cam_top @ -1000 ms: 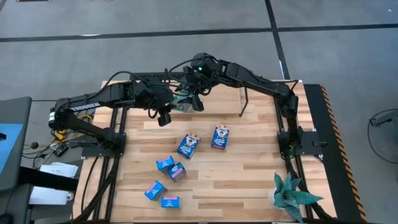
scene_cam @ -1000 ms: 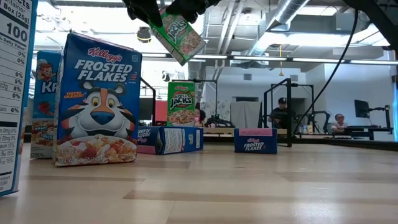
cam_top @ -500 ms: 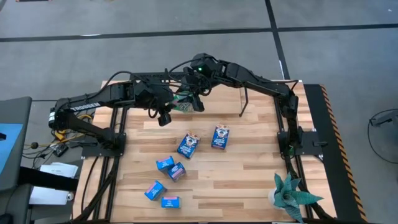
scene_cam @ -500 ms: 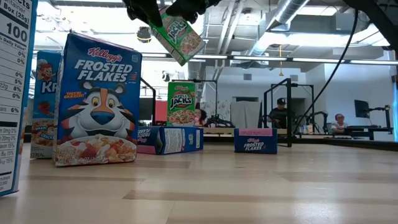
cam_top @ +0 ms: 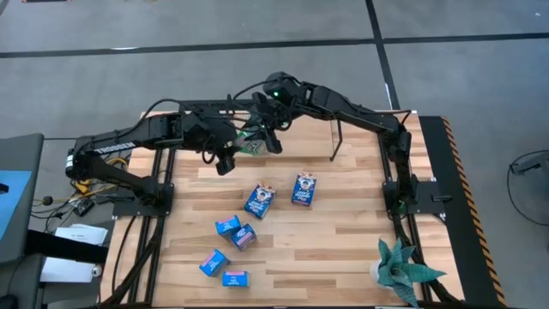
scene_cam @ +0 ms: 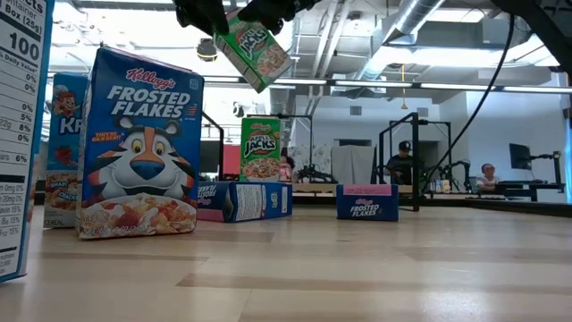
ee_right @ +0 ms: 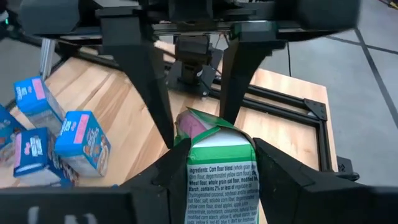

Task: Stack cereal on shelf
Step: Put the green cereal box on the shelf aligned with the other green cereal box

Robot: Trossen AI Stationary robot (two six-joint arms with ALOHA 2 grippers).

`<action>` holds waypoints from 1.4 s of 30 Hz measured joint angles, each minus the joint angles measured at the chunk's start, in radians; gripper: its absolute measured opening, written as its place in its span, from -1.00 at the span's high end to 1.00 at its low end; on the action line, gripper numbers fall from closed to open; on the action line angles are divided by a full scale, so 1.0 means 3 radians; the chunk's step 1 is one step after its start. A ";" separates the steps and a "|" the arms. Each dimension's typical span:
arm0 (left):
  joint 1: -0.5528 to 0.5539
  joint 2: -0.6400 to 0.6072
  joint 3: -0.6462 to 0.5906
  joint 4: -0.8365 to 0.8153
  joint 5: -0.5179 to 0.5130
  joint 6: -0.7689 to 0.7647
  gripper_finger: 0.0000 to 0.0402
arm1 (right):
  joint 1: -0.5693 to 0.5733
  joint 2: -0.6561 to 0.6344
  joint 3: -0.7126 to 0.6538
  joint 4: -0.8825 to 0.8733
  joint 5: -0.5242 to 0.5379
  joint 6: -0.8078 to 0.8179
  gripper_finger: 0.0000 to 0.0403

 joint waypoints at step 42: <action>0.0001 -0.0657 0.0784 0.0323 -0.1166 0.0759 0.01 | -0.2003 -0.0011 -0.1209 0.4855 -0.1098 0.3194 0.13</action>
